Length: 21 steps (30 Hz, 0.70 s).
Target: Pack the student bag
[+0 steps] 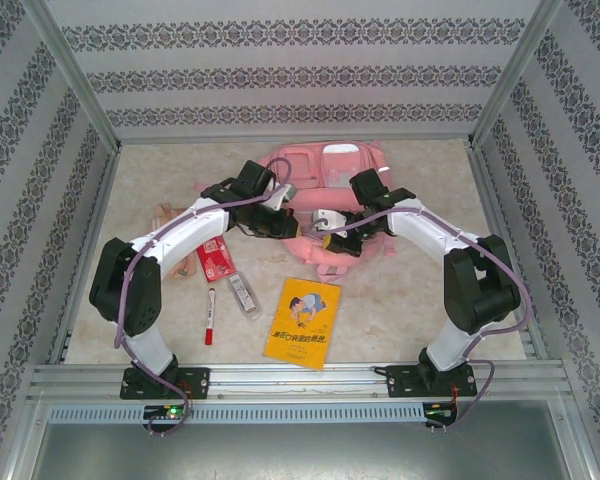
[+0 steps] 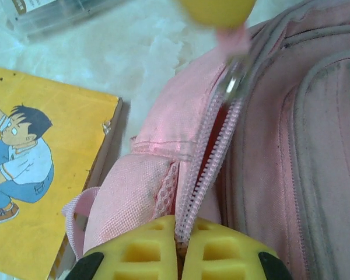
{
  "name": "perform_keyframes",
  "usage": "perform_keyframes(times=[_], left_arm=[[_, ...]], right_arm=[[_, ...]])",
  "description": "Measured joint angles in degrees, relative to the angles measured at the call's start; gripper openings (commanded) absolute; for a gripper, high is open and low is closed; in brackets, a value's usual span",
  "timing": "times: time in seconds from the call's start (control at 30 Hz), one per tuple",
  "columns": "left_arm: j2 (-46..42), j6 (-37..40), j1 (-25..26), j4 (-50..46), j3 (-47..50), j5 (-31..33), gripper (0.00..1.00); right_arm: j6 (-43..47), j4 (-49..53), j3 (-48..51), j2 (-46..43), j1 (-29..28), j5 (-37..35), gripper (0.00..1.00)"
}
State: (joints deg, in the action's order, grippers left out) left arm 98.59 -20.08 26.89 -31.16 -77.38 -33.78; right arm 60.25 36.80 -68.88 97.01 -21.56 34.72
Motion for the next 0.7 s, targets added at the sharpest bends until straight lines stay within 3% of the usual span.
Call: perform_keyframes(times=[0.27,0.57,0.6,0.63,0.7], left_arm=[[0.2,2.9,-10.3,1.6,3.0,7.0,0.00],[17.4,4.7,-14.9,4.9,-7.0,13.3,0.03],[18.3,4.8,-14.9,4.9,-7.7,13.7,0.09],[18.9,4.9,-14.9,4.9,-8.3,14.0,0.18],[19.3,4.8,-15.0,5.2,-8.5,14.4,0.28]], right_arm=[[0.0,-1.3,1.3,-2.7,1.2,0.1,0.00],[-0.3,-2.5,3.9,-3.9,1.2,-1.1,0.00],[-0.6,-3.0,4.3,-4.2,1.2,-1.3,0.09],[-1.2,-3.8,4.9,-4.5,1.2,-1.5,0.25],[-3.4,-5.9,6.3,-5.7,1.2,-2.6,0.34]])
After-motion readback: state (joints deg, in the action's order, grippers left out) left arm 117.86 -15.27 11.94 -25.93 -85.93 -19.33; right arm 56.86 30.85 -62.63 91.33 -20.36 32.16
